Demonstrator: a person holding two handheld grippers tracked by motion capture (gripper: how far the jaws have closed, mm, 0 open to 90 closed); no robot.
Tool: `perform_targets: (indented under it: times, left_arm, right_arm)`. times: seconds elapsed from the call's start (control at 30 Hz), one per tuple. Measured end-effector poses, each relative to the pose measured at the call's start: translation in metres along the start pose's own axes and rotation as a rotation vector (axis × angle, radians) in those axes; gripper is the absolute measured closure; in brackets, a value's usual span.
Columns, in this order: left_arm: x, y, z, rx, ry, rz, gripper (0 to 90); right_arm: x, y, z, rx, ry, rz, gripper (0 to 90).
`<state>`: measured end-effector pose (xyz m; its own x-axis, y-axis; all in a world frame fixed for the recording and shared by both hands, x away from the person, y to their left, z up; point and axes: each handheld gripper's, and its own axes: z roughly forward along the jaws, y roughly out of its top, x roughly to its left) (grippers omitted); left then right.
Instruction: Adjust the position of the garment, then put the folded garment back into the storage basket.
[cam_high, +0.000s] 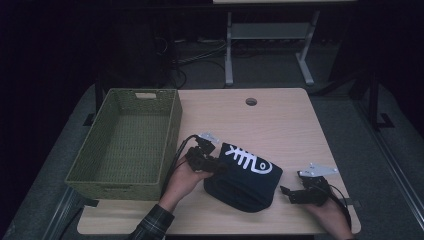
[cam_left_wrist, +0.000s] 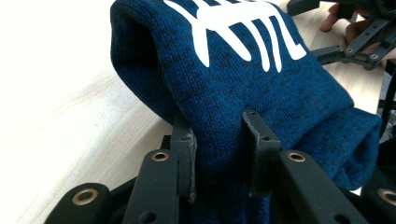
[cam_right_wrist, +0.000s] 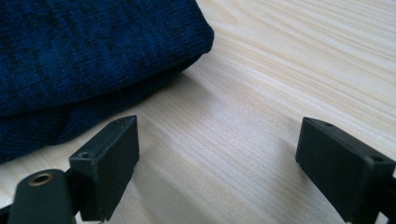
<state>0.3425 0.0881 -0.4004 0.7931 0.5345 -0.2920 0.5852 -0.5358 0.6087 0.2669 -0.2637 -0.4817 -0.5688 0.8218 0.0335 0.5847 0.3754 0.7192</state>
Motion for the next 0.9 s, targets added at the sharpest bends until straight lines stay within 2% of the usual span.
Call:
perform_targets:
  times: [0.5,0.9]
  left_arm:
    - [0.001,0.010,-0.024,0.008,-0.012,0.004,69.6]
    - [-0.007,0.027,-0.043,0.018,-0.006,0.038,69.7]
  right_arm:
    - [0.000,0.000,0.000,0.000,0.000,0.001,13.0]
    - [0.000,0.000,0.000,-0.001,0.001,0.000,13.0]
